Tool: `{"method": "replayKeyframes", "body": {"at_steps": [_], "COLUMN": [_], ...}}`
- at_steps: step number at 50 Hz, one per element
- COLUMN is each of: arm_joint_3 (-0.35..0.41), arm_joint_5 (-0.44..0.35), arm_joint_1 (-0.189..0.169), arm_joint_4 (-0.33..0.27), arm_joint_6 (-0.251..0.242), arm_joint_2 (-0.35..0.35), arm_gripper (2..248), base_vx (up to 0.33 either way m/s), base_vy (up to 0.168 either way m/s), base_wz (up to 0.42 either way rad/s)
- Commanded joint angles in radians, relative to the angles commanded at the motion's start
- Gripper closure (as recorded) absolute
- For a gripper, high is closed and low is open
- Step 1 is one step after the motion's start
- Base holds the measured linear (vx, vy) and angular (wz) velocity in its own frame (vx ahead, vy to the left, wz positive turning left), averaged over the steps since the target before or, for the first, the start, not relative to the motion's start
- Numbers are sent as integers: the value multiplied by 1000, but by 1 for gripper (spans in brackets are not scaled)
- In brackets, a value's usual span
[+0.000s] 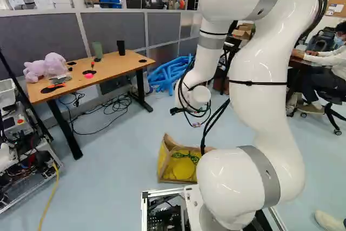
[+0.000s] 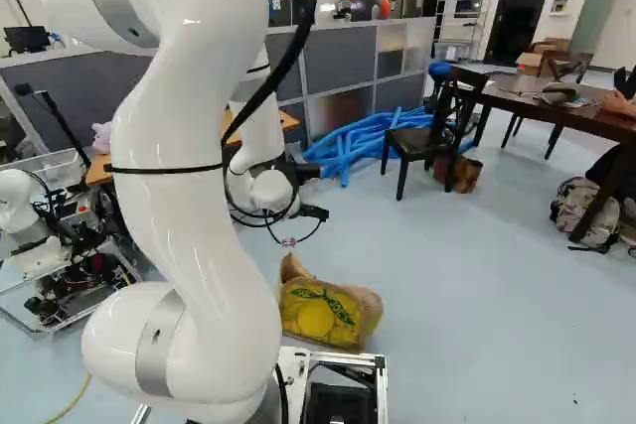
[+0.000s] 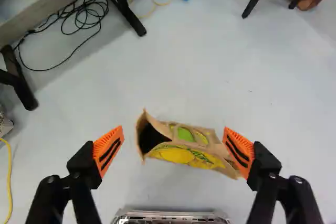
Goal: Pick up the bag on the ground and place it on the table
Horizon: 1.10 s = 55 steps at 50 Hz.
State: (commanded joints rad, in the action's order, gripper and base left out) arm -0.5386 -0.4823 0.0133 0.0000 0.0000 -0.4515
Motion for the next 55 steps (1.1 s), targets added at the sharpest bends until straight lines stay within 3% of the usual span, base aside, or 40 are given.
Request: {"method": "replayKeyframes", "body": {"at_steps": [49,55], "arm_joint_3": [-112,-127], "arm_joint_5": [119,122], "arm_joint_1": [0,0], "arm_joint_4": [-15,-25], "arm_joint_6": [0,32], "arm_joint_2": [-213,-239], "arm_gripper": [3,3], "base_vx": [0,0], "base_vy": [0,0], "base_wz": [0,0]}}
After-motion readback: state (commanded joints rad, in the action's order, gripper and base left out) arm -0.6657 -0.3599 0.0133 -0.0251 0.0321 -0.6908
